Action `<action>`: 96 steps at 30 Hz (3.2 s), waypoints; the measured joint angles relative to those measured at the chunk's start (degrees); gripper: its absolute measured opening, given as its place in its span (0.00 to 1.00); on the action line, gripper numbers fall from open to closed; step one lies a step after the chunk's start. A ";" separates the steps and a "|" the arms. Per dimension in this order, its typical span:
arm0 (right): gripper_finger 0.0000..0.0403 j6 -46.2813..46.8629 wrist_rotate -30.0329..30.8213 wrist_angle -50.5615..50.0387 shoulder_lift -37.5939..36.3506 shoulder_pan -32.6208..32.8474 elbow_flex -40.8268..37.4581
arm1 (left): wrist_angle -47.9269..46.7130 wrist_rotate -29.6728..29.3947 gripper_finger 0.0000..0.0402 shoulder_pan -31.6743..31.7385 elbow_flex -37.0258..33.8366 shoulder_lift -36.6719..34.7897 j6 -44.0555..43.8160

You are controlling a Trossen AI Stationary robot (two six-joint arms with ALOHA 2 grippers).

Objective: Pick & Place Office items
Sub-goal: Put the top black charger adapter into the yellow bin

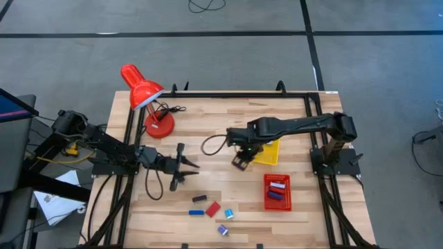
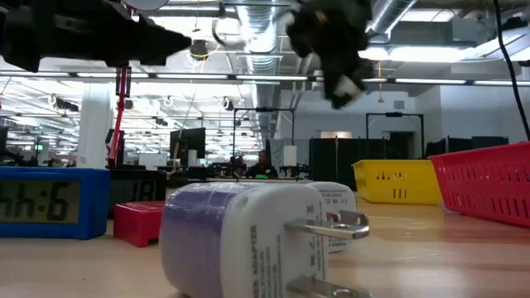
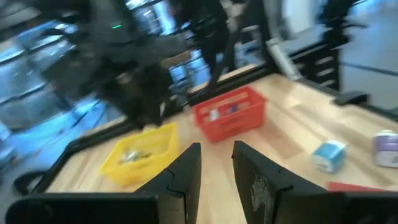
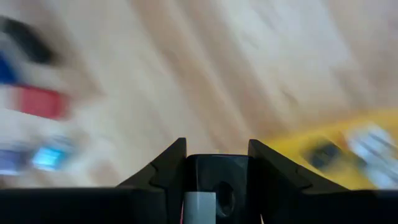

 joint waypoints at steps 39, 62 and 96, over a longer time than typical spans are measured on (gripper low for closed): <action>0.34 0.00 -15.56 -0.43 21.09 6.22 0.11 | -11.82 -3.16 0.22 -0.59 7.75 12.96 1.27; 0.45 -0.48 -15.73 2.24 20.93 7.70 -2.26 | -13.06 -3.07 0.22 -0.59 7.75 13.00 -0.22; 0.48 1.94 -6.74 -2.44 17.45 10.36 0.05 | -13.06 -3.01 0.22 -0.61 7.72 13.00 -0.22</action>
